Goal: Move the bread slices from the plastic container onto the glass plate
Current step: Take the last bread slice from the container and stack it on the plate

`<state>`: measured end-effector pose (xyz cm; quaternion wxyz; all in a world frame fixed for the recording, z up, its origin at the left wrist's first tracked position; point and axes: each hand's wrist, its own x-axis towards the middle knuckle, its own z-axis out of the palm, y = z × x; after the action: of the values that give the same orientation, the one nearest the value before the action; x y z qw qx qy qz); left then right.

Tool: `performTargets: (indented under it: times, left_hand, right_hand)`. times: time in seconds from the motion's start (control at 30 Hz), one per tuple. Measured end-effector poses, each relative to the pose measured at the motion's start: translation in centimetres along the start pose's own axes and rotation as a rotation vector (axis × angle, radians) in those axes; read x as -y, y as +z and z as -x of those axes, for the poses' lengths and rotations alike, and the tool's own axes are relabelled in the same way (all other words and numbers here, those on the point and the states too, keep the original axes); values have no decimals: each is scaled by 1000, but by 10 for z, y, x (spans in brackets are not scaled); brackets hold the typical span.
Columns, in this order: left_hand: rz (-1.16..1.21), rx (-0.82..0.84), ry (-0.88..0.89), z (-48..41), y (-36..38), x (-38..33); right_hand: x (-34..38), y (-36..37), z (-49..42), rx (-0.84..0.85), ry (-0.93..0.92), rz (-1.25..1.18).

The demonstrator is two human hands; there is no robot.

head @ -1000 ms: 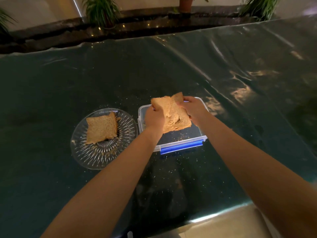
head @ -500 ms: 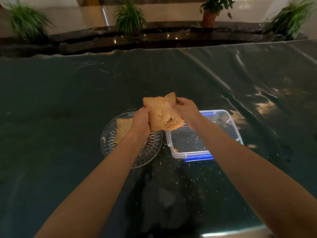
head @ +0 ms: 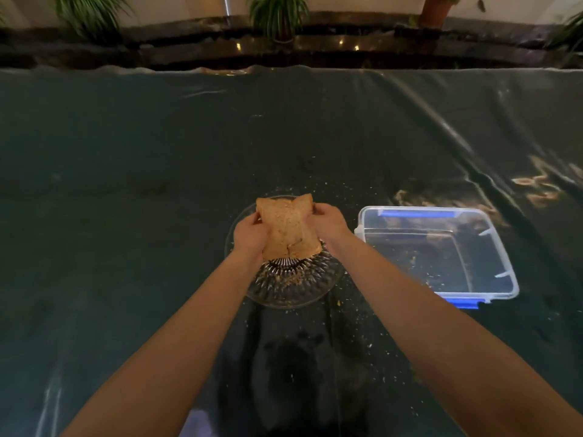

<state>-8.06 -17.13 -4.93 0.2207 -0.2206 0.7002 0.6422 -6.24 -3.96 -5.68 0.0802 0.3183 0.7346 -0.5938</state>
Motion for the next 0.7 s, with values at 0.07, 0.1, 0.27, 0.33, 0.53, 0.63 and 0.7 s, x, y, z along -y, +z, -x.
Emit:
performTargets:
  times: [0.07, 0.1, 0.27, 0.33, 0.53, 0.63, 0.7]
  left_hand:
    - [-79, -14, 16, -4, -3, 2]
    - [-134, -25, 24, -7, -4, 4]
    - [-363, -55, 121, -15, -8, 10]
    - [-454, -60, 181, -18, -8, 12]
    - [-629, -61, 193, -27, -10, 18]
    - [-569, 10, 152, -26, -15, 20]
    - [-502, 46, 137, -25, -17, 22]
  right_hand:
    - [-4, 6, -3, -9, 15, 17]
    - [-6, 8, -6, -15, 18, 33]
    - [-15, 21, -17, -88, -56, 187]
    - [-18, 23, -19, -141, -93, 274]
    - [-27, 25, -20, -162, -68, 350]
    - [-30, 23, -20, -142, -72, 363]
    - [-32, 22, -18, -153, -91, 324]
